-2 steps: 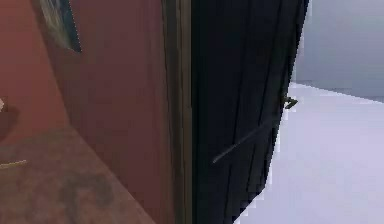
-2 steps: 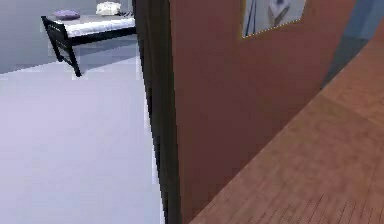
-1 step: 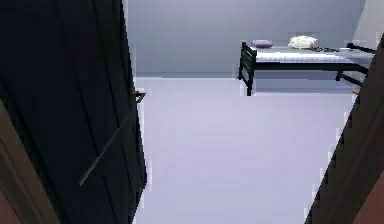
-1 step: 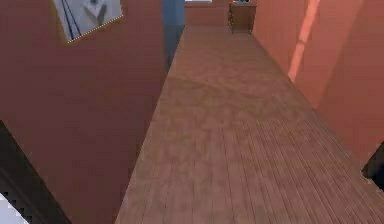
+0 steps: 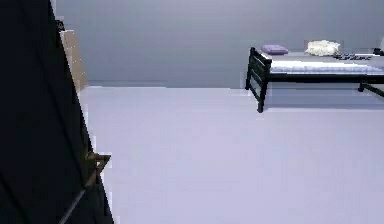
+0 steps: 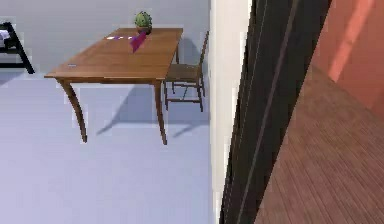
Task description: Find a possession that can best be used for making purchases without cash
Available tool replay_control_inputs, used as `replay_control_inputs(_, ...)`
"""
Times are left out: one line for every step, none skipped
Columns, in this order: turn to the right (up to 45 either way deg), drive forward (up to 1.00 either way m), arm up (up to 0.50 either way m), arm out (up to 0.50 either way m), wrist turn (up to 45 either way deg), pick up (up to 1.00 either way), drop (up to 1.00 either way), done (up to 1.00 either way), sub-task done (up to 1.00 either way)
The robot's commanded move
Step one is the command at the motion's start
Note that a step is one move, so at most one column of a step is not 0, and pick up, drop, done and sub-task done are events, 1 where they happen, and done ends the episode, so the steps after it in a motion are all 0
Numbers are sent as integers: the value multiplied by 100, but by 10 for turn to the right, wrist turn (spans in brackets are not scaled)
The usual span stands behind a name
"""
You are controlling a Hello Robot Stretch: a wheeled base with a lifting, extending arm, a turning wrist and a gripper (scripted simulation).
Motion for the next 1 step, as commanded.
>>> replay_control_inputs(450, 0, 0, 0, 0, 0, 0, 0, 0)
